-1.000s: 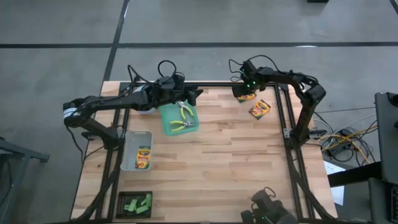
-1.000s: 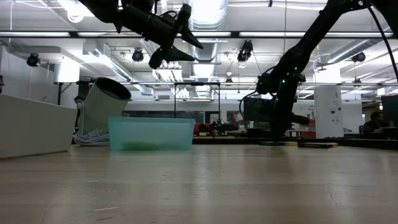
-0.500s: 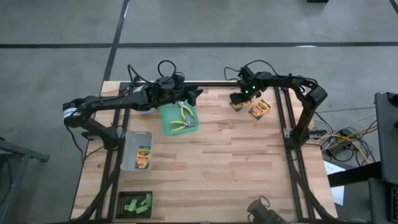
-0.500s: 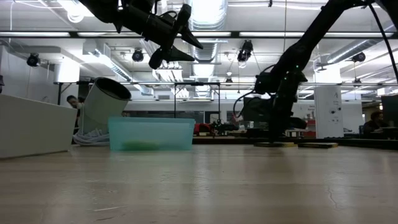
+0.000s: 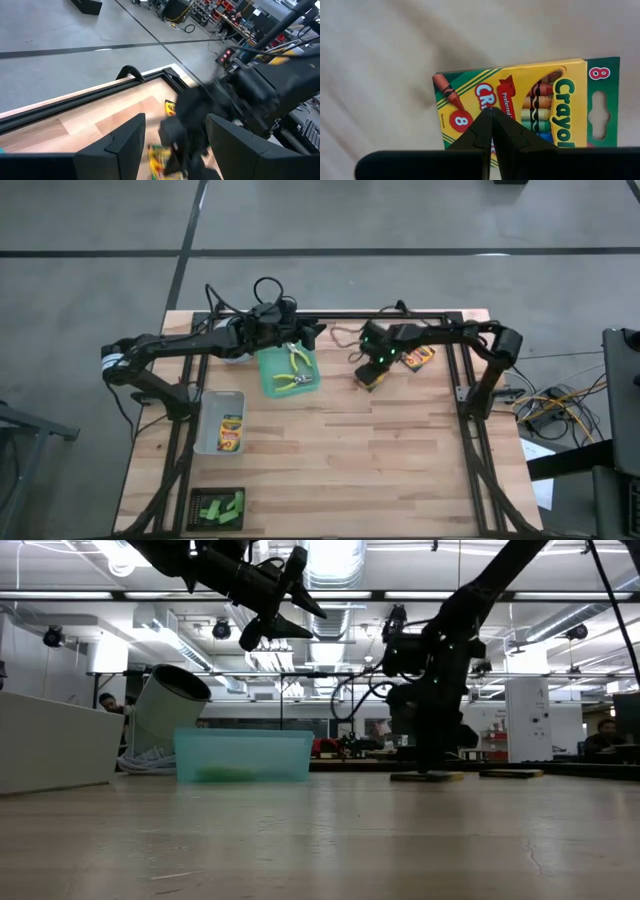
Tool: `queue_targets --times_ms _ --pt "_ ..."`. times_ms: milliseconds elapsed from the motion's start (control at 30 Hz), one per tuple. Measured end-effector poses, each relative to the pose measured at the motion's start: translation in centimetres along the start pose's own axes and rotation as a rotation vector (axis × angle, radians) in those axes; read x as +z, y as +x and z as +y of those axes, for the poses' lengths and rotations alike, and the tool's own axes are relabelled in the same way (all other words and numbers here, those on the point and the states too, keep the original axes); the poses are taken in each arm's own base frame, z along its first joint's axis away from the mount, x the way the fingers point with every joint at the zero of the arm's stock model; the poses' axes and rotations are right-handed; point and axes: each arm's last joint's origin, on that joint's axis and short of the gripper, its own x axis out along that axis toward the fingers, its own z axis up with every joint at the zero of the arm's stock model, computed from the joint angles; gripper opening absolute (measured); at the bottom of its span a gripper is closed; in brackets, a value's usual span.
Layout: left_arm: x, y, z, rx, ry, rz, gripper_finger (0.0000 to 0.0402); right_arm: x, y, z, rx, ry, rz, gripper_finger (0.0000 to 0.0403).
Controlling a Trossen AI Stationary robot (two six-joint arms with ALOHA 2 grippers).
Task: Pick & Place School Supplies
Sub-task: Put the yellow crayon box into the gray bin
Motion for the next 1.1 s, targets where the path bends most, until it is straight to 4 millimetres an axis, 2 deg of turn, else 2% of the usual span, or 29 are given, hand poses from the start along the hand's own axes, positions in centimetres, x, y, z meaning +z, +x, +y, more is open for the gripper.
queue_targets --times_ms 367,667,733,833,933,1000,1100 --pt "-0.1 0.0 0.0 -0.011 0.003 0.011 0.0216 -4.4 2.2 8.7 0.101 -0.148 -0.006 0.0008" --pt "0.0 0.0 0.0 -0.009 0.006 0.011 0.0216 -7.7 3.0 14.5 0.284 -0.322 -0.082 0.0008" --pt "0.0 0.0 0.0 -0.009 0.007 0.011 0.0216 -8.1 3.0 15.1 0.307 -0.336 -0.093 0.0008" --pt "0.0 0.0 0.0 -0.009 0.007 0.012 0.0216 -8.4 3.2 15.2 0.297 -0.325 -0.085 0.0008" --pt "0.0 0.0 0.0 -0.009 0.007 0.012 0.0216 -8.2 3.0 15.2 0.268 -0.387 -0.14 0.0008" --pt "0.0 0.0 0.0 -0.01 0.007 0.012 0.0216 -8.1 2.3 15.2 0.245 -0.428 -0.191 0.0008" --pt "0.0 -0.2 -0.1 -0.021 0.007 0.017 0.0216 -8.0 0.1 15.5 0.235 -0.477 -0.286 0.0008"
